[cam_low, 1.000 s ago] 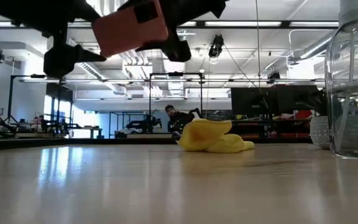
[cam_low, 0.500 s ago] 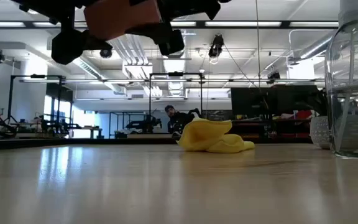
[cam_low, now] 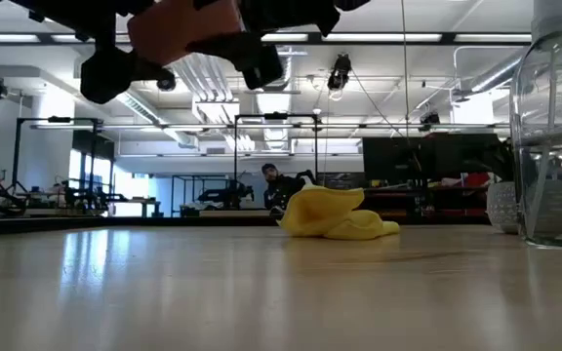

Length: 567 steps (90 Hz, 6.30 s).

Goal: Apply microfiber cloth
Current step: Wipe the back of the pink cellphone with a microfiber cloth

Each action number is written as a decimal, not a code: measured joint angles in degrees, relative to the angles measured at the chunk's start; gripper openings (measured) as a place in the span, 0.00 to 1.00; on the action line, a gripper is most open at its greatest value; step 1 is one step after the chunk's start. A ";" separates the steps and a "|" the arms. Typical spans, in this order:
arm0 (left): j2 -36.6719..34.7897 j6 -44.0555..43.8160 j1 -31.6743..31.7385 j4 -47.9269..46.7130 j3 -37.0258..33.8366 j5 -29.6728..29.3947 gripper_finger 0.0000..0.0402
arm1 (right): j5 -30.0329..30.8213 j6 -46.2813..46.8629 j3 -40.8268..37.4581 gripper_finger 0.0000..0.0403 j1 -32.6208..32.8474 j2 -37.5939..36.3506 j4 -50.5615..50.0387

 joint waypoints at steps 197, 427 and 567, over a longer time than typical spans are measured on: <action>0.17 -8.49 1.25 0.36 -2.11 -0.67 0.79 | 0.54 3.41 -0.22 0.83 -2.25 1.25 4.26; 0.66 -86.97 15.52 -32.22 -5.63 69.16 0.79 | 55.35 -57.45 -17.73 0.84 8.75 -13.33 -33.12; 14.06 -92.73 14.81 -22.15 -2.71 72.39 0.79 | 44.31 -67.55 -38.82 0.01 5.98 -13.01 3.79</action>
